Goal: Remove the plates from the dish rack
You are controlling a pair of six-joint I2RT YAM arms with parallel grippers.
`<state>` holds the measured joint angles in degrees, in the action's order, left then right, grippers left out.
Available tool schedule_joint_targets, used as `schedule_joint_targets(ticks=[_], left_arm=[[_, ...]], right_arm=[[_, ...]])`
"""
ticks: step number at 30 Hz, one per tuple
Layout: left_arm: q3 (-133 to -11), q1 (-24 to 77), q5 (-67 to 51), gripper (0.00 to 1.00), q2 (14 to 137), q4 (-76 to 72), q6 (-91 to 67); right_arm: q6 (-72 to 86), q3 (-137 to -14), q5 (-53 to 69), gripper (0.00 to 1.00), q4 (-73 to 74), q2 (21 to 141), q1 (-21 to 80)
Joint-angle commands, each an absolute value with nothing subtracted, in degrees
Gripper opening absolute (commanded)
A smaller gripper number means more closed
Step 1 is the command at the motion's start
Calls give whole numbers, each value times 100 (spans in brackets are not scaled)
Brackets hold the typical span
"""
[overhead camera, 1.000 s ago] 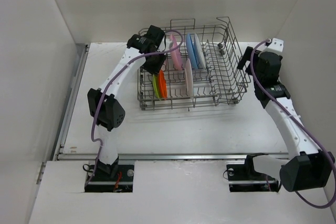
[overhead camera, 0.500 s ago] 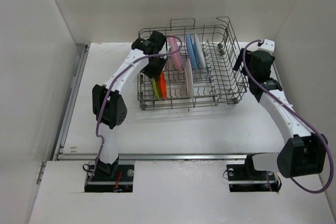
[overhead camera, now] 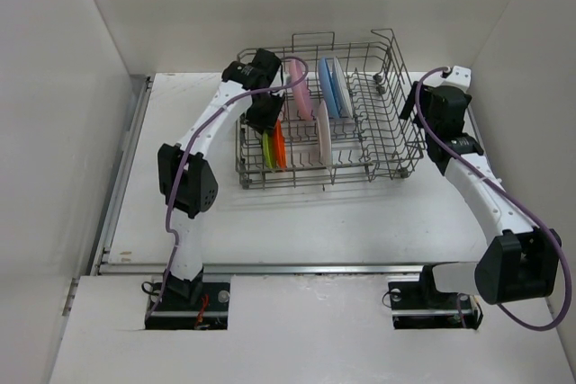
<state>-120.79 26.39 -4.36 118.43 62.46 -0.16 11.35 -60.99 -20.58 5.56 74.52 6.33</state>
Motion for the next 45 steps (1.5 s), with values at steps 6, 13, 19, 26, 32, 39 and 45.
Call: schedule_joint_targets(ticks=[6,13,19,26,32,39,45], left_arm=[[-12357,2654,-1205,0,11848,6670,-166],[-13032,2602,-535,0,11795,6794,-246],[-13209,2602,-274,0,11742,7065,-141],[-13263,2549,-79,0,11619,7172,0],[-13176,2549,193,0,11137,6742,131],[-13096,2435,159,0,11074,6820,62],[-12727,2330,193,0,10828,6688,9]], right_arm=[[1081,-6258,-1978,94,387,7331,615],[1081,-6205,-2039,94,439,7102,615],[1081,-6319,-1969,95,510,7102,615],[1081,-6319,-1907,95,563,7040,615],[1081,-6372,-1750,95,668,6847,615],[1081,-6372,-1336,95,668,6671,615],[1081,-6372,-1064,95,668,6548,615]])
